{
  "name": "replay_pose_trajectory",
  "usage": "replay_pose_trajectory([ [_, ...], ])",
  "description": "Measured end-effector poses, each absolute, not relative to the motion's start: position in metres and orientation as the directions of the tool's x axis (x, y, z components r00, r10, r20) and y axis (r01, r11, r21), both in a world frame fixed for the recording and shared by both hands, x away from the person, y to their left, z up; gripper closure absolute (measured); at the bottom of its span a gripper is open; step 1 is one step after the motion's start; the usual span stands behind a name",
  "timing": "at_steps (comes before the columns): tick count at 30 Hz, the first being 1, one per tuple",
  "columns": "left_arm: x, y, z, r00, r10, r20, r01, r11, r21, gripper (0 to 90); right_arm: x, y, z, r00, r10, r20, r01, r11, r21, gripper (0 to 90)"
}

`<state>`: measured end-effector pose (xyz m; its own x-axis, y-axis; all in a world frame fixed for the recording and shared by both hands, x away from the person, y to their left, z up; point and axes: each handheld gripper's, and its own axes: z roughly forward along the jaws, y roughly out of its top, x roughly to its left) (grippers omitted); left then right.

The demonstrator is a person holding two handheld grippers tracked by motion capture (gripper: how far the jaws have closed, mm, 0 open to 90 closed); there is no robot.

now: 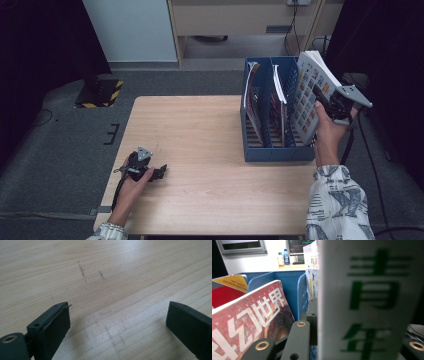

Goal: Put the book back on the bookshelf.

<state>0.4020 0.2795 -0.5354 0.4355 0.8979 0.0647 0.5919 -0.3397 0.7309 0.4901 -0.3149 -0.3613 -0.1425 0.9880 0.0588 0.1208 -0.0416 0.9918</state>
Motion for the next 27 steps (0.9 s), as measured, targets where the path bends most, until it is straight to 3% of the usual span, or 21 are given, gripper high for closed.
replay_pose_trajectory([
  [27, 0.402, 0.279, -0.533, 0.437, 0.897, 0.062, 0.586, -0.337, 0.737, 5.2, 0.496, -0.320, -0.388, -0.121, 0.991, 0.051, 0.136, -0.035, 0.990, 73.9],
])
